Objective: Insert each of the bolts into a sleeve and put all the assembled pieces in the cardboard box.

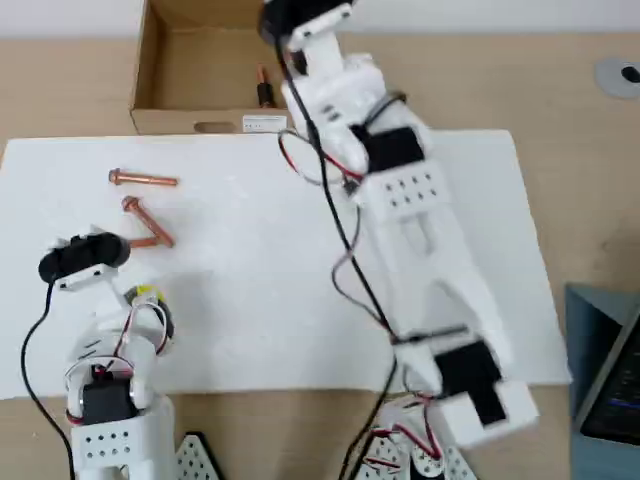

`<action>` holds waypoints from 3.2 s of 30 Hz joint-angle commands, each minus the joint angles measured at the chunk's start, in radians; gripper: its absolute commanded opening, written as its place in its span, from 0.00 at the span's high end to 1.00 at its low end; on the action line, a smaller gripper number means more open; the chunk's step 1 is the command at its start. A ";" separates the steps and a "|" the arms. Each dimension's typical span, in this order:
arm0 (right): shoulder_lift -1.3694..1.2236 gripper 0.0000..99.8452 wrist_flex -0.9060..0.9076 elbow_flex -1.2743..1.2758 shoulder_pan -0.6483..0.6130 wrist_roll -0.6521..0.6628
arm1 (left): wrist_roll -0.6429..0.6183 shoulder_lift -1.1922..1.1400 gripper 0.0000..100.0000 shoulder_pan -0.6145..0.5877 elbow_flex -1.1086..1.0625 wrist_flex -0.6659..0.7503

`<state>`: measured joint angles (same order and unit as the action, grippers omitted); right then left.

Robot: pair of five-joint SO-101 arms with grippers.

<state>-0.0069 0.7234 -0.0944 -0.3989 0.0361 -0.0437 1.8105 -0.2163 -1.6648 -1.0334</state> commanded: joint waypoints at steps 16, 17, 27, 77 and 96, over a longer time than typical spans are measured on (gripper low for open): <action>-0.757 0.91 -0.020 -0.857 -0.041 0.281 | 0.003 0.012 1.00 -0.009 0.006 0.018; -0.794 0.90 -0.008 -0.897 -0.044 0.295 | 0.003 0.012 1.00 -0.009 0.006 0.017; -1.033 0.90 0.046 -1.161 -0.067 0.318 | 0.003 0.012 1.00 -0.009 0.006 0.017; -0.848 0.90 1.066 -1.438 0.130 0.180 | 0.003 0.012 1.00 -0.009 0.006 0.018; -0.565 0.90 1.063 -0.736 0.134 0.187 | 0.003 0.012 1.00 -0.009 0.006 0.018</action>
<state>-0.6529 1.7668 -0.8493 -0.2823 0.2217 -0.0437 1.8105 -0.2163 -1.6648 -1.0334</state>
